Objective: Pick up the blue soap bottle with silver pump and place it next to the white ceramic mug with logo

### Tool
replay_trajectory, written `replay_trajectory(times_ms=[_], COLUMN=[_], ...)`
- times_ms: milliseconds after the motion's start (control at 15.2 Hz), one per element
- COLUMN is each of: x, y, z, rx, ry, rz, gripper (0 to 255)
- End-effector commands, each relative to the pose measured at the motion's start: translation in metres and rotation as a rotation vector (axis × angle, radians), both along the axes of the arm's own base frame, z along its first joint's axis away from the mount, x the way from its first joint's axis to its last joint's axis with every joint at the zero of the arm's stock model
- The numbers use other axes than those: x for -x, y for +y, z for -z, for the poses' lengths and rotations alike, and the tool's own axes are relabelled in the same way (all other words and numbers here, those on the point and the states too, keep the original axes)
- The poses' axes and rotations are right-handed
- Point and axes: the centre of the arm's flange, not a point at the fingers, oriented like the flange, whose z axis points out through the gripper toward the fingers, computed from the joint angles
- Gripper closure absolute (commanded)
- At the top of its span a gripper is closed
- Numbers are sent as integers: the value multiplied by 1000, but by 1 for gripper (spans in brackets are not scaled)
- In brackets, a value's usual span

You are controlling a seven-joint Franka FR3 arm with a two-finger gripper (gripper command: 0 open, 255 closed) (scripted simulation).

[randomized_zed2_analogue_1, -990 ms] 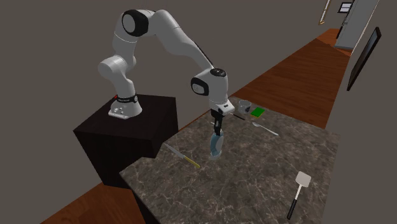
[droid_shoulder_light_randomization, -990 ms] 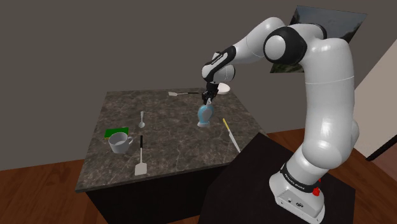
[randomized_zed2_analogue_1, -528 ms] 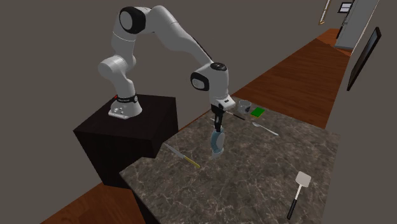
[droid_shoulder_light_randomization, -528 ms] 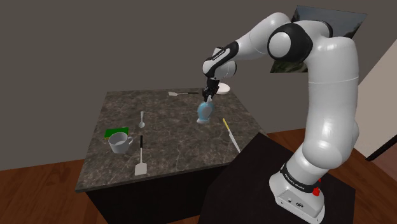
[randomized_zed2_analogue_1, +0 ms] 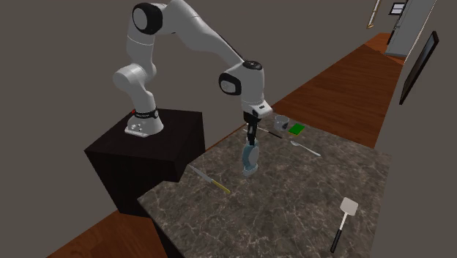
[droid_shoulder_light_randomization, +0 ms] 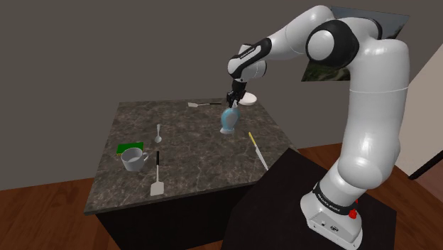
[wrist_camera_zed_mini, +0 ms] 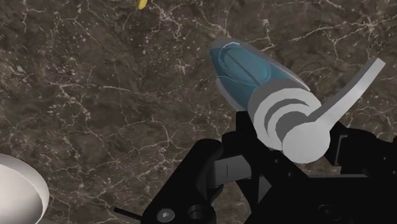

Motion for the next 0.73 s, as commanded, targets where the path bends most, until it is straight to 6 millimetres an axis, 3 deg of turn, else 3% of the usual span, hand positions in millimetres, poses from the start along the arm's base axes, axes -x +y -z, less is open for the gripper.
replay_trajectory(times_ms=[0,660], x=[0,0], y=[1,1], z=[-12,-65], rx=[0,0], ry=[0,0], rz=[0,0], gripper=[255,255])
